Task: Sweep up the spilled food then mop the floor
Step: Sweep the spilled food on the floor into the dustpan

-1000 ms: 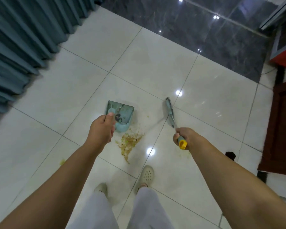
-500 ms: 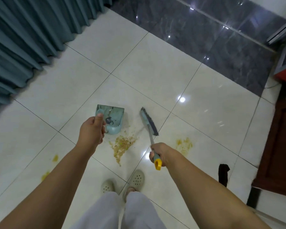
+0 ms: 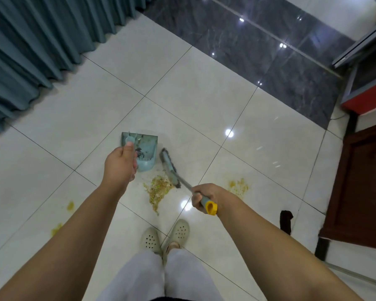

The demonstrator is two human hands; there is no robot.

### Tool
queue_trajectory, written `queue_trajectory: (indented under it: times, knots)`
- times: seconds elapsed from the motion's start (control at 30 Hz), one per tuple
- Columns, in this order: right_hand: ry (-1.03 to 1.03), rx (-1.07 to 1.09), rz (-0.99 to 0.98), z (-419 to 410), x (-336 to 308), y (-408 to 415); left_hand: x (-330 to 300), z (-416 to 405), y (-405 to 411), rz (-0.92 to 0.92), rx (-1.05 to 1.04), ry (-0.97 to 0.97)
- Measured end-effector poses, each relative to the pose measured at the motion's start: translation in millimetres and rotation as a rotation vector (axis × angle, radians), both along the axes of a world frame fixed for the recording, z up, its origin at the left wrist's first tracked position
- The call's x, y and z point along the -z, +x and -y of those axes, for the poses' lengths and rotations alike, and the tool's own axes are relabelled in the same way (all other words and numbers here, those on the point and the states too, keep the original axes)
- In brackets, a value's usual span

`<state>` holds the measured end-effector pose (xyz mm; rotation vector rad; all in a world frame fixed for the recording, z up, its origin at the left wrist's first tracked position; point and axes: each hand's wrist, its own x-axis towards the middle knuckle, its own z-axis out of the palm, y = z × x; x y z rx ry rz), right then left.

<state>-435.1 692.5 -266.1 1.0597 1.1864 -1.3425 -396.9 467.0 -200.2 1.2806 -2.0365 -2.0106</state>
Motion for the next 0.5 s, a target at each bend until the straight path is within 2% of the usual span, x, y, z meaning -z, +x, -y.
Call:
queue_trajectory:
  times: [0.2,0.3,0.4,0.5]
  knots:
    - [-0.007,0.041,-0.075,-14.7,-16.2,-22.6,0.0,25.6,9.7,-0.001,-0.015,0.027]
    - [0.038,0.055,-0.120,-22.3,-4.2,-47.5,4.4,34.4,11.6,0.013,-0.011,0.016]
    - [-0.005,0.099,-0.187,-22.4,10.4,-72.7,9.9,44.4,11.2,0.021,-0.032,0.014]
    - [0.070,0.082,-0.193,-8.0,27.4,-92.1,18.2,56.3,9.5,0.042,-0.060,0.004]
